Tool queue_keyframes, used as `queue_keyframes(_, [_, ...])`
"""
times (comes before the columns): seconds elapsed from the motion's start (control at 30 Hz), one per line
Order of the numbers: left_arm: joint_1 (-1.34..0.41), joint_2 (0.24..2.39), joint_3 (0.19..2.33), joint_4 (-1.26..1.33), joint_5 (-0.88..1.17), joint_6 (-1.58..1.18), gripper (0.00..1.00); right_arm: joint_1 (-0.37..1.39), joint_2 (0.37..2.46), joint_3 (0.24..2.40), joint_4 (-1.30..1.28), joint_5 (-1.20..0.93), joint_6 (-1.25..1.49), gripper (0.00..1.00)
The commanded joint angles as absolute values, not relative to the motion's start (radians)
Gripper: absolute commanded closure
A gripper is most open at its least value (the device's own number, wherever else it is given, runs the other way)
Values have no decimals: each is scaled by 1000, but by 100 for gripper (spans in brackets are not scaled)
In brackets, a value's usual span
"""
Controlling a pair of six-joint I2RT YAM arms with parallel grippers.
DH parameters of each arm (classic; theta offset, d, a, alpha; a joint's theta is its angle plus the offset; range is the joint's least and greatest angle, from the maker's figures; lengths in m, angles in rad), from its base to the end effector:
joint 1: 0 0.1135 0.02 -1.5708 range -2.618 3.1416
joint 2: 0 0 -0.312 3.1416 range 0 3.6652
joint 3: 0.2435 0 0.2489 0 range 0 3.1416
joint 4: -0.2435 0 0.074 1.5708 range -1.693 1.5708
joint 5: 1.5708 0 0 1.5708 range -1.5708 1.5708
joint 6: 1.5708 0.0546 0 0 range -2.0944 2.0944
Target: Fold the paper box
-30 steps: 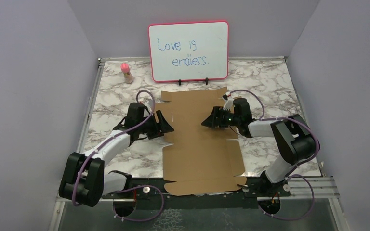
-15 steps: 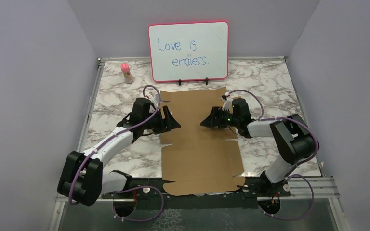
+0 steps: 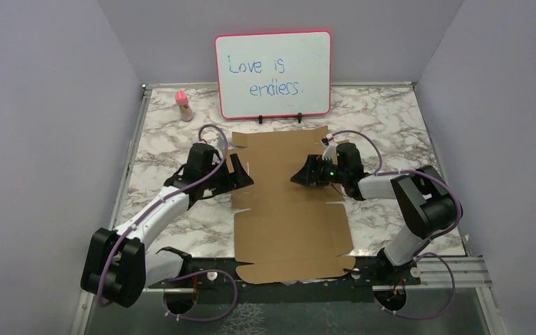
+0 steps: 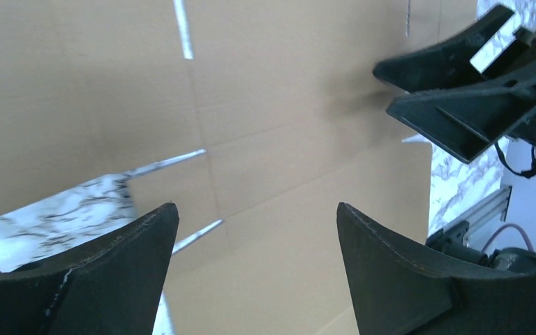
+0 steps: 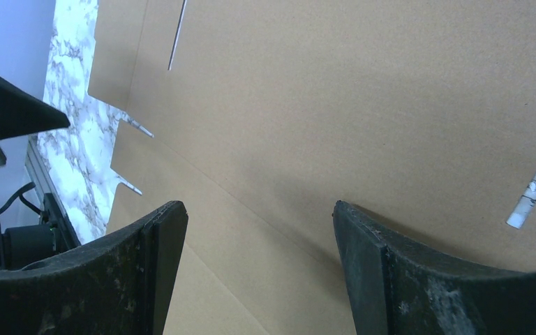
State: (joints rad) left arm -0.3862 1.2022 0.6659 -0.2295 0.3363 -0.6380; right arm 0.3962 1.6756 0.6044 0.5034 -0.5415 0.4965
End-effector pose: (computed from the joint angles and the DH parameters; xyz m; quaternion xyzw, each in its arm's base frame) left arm 0.2122 -0.1057 0.2457 -0.0489 0.9082 -0.3235 0.2612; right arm 0.2870 0.1506 0.1755 -0.0861 0.8503 0.4115 0.3166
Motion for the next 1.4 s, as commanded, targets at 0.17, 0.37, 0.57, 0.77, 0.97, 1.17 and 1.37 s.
queue_keyframes(0.17, [-183, 1175, 453, -18, 532, -679, 22, 413, 1711, 570, 419, -535, 495, 17])
queue_keyframes(0.37, [-175, 1240, 427, 35, 572, -677, 29, 413, 1711, 572, 421, -537, 495, 17])
queue_keyframes(0.57, [-173, 1288, 385, 103, 565, -680, 36, 414, 1708, 572, 425, -542, 494, 17])
queue_keyframes(0.77, [-173, 1265, 398, 114, 573, -675, 57, 415, 1714, 572, 432, -548, 494, 17])
queue_keyframes(0.97, [-209, 1186, 450, 38, 526, -641, 74, 421, 1719, 579, 427, -543, 488, 17])
queue_keyframes(1.17, [-322, 1188, 501, 2, 417, -632, 85, 437, 1735, 587, 426, -539, 492, 17])
queue_keyframes(1.37, [-406, 1212, 563, -73, 288, -612, 89, 460, 1729, 598, 399, -502, 478, 17])
